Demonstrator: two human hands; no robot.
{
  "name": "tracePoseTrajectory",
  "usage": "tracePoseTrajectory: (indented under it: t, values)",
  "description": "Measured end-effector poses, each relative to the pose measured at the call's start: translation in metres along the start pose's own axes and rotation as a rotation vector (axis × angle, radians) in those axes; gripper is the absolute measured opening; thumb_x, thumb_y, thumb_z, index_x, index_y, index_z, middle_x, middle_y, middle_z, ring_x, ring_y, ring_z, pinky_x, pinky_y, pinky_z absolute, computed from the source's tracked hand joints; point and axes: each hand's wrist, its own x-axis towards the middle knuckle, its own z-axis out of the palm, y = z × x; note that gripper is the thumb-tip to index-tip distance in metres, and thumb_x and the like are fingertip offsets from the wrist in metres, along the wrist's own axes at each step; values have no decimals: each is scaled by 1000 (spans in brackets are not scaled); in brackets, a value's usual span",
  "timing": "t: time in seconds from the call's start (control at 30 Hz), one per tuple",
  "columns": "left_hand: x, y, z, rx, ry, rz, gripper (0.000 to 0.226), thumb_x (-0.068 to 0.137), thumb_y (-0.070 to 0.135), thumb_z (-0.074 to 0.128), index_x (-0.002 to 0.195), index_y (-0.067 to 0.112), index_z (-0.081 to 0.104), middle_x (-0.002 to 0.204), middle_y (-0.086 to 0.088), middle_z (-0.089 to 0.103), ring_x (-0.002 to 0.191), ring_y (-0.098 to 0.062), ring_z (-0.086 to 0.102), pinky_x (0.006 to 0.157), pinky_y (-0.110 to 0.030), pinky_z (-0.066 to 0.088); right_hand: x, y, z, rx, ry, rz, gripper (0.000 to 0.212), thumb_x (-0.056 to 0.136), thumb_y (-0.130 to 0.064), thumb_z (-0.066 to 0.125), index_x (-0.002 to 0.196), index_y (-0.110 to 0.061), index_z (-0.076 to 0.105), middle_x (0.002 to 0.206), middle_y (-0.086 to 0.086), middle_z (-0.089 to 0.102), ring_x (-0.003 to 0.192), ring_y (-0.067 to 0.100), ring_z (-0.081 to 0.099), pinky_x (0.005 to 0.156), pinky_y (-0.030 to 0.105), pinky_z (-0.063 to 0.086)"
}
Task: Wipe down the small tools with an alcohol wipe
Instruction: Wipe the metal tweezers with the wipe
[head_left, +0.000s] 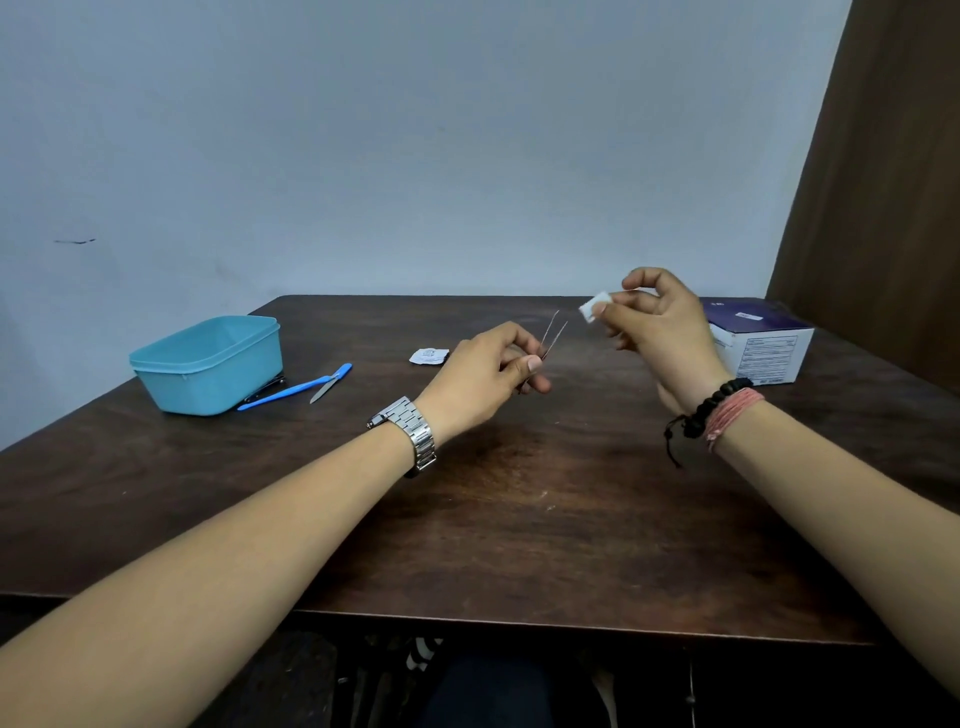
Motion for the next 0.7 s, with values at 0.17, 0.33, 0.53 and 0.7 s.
tracePoseTrajectory:
  t: [0.17,0.33,0.53,0.7]
  values:
    - [1,-3,0,-170,41,-44,8,96,10,56,91,17,57,84,-1,74,71,-11,64,75,-29,56,-7,7,7,-228,-206,-52,19,82,-1,71,85,-17,59,75,2,66,57,7,55,54,19,45]
    - [-1,0,2,-273,-9,-52,10,93,8,60,89,17,59,84,-5,71,76,-16,68,74,-28,56,-8,11,11,-262,-207,-106,14,81,-6,73,82,-16,64,77,3,67,63,8,56,58,21,47]
    - [1,1,0,-283,13,-44,7,93,7,60,90,14,59,82,-6,69,76,-18,67,74,-28,57,-13,11,13,-269,-295,-95,11,82,-6,73,83,-15,67,79,5,68,67,9,58,61,23,48]
    - [0,2,-8,-85,20,-20,5,92,11,62,97,9,61,80,-5,69,75,-19,69,74,-28,59,-9,7,10,-107,-218,-47,21,85,-1,68,101,-13,65,77,-3,67,64,9,57,58,21,48]
